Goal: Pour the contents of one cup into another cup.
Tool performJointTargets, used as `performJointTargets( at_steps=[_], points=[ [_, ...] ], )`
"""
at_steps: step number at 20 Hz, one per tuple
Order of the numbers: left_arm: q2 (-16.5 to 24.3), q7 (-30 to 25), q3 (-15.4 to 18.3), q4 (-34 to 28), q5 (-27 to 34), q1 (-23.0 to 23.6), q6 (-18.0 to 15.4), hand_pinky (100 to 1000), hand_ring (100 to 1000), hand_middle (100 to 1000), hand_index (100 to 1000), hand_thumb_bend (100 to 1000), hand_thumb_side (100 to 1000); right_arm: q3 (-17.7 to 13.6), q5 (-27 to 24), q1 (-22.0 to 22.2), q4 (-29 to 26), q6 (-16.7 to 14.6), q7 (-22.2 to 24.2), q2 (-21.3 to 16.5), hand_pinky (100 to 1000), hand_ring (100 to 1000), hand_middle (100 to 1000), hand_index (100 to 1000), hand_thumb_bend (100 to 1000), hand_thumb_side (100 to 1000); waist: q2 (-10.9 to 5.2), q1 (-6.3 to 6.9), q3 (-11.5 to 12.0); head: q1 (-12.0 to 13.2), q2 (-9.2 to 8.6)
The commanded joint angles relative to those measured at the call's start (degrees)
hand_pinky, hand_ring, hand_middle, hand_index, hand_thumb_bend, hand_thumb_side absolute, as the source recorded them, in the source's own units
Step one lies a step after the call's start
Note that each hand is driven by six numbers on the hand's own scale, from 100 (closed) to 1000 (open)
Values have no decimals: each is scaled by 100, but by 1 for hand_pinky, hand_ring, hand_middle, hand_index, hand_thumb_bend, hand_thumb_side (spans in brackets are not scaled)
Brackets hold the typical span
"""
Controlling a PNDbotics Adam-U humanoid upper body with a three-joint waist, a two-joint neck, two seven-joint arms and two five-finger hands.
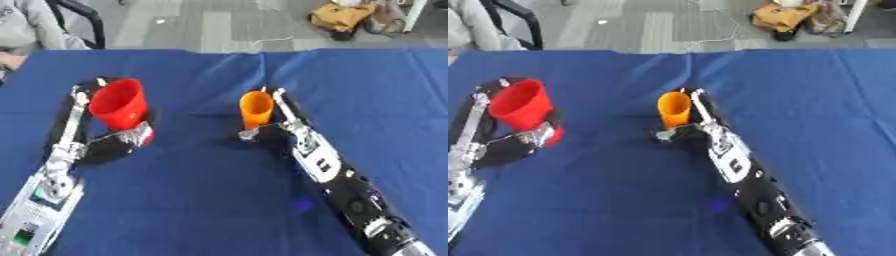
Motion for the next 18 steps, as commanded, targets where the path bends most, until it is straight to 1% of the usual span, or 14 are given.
performJointTargets(
  at_steps=[1, 6, 7, 12, 18],
  points=[
    [40, -14, 31, -87, -1, -114, -11, 215, 303, 428, 690, 264, 266, -15, 62, -136, -35, -11, -104, 18, 660, 499, 380, 656, 831, 230, -87, 2, 16, -8, -53],
    [41, -12, 35, -83, 6, -104, -20, 216, 303, 429, 690, 258, 269, -17, 33, -120, -51, -20, -289, 27, 615, 427, 304, 568, 802, 207, -85, -7, 13, -3, -55],
    [44, -13, 37, -83, 7, -100, -22, 217, 303, 429, 690, 256, 270, -19, 8, -113, -57, -27, -326, 28, 594, 399, 277, 537, 790, 197, -85, -9, 10, -2, -56],
    [64, -17, 59, -103, 18, -106, -21, 218, 304, 430, 691, 247, 275, 35, -225, -60, -196, -98, -456, 33, 508, 309, 188, 438, 726, 134, -90, -14, -14, 16, -58],
    [126, -25, 106, -150, 30, -120, 12, 220, 304, 431, 689, 244, 275, 146, -367, 13, -438, -154, -462, 21, 494, 298, 177, 425, 710, 119, -96, -15, -61, 22, -66]
  ],
)
